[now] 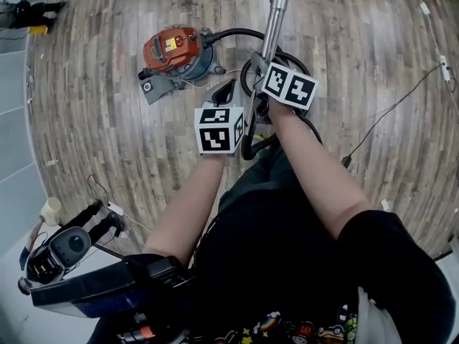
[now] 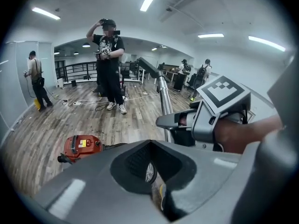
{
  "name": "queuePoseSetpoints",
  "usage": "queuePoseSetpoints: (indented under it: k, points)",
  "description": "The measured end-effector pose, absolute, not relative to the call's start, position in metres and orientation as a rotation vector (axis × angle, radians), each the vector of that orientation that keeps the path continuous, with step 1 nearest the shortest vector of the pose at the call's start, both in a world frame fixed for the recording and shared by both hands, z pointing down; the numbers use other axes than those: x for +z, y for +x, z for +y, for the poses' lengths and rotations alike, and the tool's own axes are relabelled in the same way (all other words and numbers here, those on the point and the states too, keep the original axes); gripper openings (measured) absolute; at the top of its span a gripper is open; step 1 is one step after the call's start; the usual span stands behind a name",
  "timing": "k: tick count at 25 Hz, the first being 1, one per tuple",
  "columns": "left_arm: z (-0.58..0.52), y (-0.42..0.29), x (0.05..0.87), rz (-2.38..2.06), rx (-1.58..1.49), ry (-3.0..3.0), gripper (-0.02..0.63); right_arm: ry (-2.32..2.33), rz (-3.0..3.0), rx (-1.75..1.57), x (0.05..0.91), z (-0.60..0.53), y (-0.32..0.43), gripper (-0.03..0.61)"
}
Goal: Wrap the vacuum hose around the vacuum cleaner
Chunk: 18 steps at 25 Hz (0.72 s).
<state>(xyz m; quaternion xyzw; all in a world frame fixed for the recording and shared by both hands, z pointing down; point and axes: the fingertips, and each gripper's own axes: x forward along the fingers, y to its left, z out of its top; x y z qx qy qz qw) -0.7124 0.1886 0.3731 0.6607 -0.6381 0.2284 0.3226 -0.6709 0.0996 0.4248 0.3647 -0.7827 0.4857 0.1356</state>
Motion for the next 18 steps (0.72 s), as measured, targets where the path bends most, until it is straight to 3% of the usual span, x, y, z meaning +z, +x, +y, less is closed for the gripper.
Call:
queuePoseSetpoints:
  k: [10, 18]
  points:
    - [0.130, -0.731, 0.419, -1.588, 0.635, 1.757, 0.002, 1.154, -2.201, 1.471, 0.473, 0.023, -0.692, 0.187]
    - [0.077, -0.796, 0.415, -1.393, 0.667, 1.985, 0.002, 1.388, -2.280, 1.384, 0.427, -0.041, -0.758, 0.187]
